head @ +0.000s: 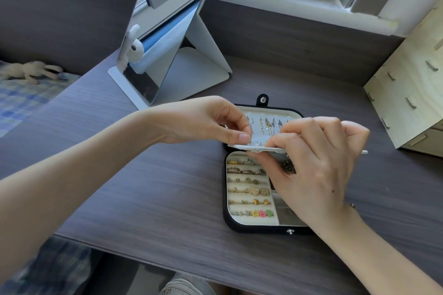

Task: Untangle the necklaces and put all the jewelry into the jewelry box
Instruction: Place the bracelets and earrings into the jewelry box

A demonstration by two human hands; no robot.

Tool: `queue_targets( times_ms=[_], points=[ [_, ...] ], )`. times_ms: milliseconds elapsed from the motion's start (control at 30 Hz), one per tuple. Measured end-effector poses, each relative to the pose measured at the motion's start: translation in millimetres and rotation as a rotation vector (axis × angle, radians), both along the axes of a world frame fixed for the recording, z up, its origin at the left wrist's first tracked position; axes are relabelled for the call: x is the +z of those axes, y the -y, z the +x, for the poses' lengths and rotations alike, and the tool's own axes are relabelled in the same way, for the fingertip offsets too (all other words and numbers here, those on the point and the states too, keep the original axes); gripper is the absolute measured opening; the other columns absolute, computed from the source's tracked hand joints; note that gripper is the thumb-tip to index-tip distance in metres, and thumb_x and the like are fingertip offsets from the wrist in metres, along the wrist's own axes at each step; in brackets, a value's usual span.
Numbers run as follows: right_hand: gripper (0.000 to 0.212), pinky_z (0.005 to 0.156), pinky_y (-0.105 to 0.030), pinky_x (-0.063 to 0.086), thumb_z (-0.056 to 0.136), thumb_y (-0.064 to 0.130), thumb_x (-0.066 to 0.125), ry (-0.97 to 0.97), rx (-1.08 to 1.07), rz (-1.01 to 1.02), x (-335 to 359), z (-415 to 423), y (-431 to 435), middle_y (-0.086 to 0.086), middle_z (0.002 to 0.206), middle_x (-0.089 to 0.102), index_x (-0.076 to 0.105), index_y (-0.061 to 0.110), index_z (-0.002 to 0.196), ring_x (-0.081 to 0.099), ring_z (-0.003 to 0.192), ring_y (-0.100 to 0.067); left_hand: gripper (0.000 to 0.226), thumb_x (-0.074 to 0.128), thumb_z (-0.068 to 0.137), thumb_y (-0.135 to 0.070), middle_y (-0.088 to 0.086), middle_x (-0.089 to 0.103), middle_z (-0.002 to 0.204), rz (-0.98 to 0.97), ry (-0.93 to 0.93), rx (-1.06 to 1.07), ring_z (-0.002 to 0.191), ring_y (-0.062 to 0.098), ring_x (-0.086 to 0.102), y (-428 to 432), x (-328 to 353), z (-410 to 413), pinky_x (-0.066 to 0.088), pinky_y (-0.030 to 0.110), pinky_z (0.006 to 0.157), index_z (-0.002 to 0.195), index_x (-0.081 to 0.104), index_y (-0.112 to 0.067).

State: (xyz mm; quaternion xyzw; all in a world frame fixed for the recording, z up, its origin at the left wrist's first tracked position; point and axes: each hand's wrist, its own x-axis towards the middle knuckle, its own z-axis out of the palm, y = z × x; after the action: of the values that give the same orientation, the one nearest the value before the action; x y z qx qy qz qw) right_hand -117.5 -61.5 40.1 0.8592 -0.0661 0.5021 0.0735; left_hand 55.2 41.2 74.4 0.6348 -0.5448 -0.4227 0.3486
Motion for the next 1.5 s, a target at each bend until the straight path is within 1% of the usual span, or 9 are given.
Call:
queue_targets(
  times_ms=[200,467,567,700,900,1033,1133,1300,1500],
  points=[
    [0.032,0.073,-0.037,0.024,0.083,0.041,0.071,0.008,0.010,-0.009,0,1,0,0.002,0.076,0.065,0.066,0.016,0.065,0.049,0.081,-0.018,0.013,0.063,0.088,-0.024,-0.016,0.058,0.068,0.047,0.269,-0.100,0.061,-0.001,0.047,4,19,-2,0.037,0.011,0.060,0.076,0.064,-0.029],
    [0.029,0.076,-0.035,0.022,0.079,0.041,0.075,-0.005,0.016,-0.009,1,1,1,0.002,0.077,0.065,0.066,0.016,0.065,0.048,0.082,-0.017,0.011,0.064,0.085,-0.026,-0.015,0.057,0.068,0.104,0.546,-0.204,0.061,0.000,0.047,18,39,-5,0.034,0.008,0.057,0.075,0.067,-0.030],
    [0.034,0.076,-0.035,0.023,0.080,0.047,0.072,-0.008,-0.002,0.021,6,5,4,0.001,0.079,0.065,0.066,0.015,0.068,0.050,0.081,-0.019,0.010,0.058,0.090,-0.031,-0.024,0.063,0.074,0.018,0.428,-0.098,0.070,-0.007,0.056,9,38,1,0.038,0.006,0.065,0.086,0.068,-0.032],
    [0.035,0.077,-0.036,0.025,0.079,0.049,0.070,-0.041,-0.033,0.047,14,14,5,0.000,0.082,0.065,0.066,0.015,0.071,0.049,0.083,-0.020,0.029,0.051,0.088,-0.046,-0.008,0.070,0.095,-0.190,0.143,0.125,0.096,0.007,0.064,-16,25,1,0.050,0.025,0.087,0.098,0.070,-0.026],
    [0.040,0.087,-0.040,0.029,0.080,0.058,0.065,-0.135,-0.083,0.065,26,26,12,0.003,0.096,0.065,0.070,0.020,0.089,0.056,0.095,-0.022,0.022,0.067,0.080,-0.022,0.006,0.072,0.092,-0.374,0.071,0.327,0.088,0.020,0.067,-14,7,-19,0.054,0.030,0.081,0.098,0.070,-0.010],
    [0.039,0.096,-0.039,0.027,0.085,0.051,0.060,-0.153,-0.077,0.076,38,-4,24,0.000,0.110,0.065,0.070,0.018,0.103,0.054,0.107,-0.023,0.010,0.067,0.083,-0.010,0.001,0.073,0.089,-0.411,0.040,0.450,0.086,0.011,0.069,-4,1,-17,0.055,0.024,0.079,0.092,0.068,-0.014],
    [0.020,0.088,-0.034,0.027,0.088,0.035,0.062,-0.160,-0.066,0.147,42,-45,39,0.004,0.097,0.067,0.072,0.018,0.085,0.055,0.097,-0.021,0.019,0.066,0.085,-0.011,0.001,0.073,0.092,-0.426,0.034,0.541,0.088,0.009,0.069,2,-4,-17,0.056,0.029,0.082,0.103,0.063,-0.017],
    [0.018,0.077,-0.034,0.032,0.081,0.036,0.058,-0.481,-0.133,0.373,22,-106,63,0.015,0.080,0.064,0.071,0.025,0.075,0.058,0.082,-0.017,0.025,0.064,0.088,-0.016,0.004,0.070,0.096,-0.446,0.051,0.670,0.092,0.011,0.067,9,-14,-18,0.054,0.031,0.080,0.111,0.056,-0.021],
    [0.011,0.062,-0.034,0.037,0.068,0.036,0.066,-0.697,-0.240,0.323,-9,-124,61,0.014,0.070,0.066,0.073,0.028,0.071,0.056,0.067,-0.017,0.022,0.060,0.089,-0.009,0.000,0.068,0.095,-0.447,0.016,0.769,0.088,0.006,0.064,17,-17,-24,0.051,0.025,0.074,0.108,0.057,-0.020]
  ],
)
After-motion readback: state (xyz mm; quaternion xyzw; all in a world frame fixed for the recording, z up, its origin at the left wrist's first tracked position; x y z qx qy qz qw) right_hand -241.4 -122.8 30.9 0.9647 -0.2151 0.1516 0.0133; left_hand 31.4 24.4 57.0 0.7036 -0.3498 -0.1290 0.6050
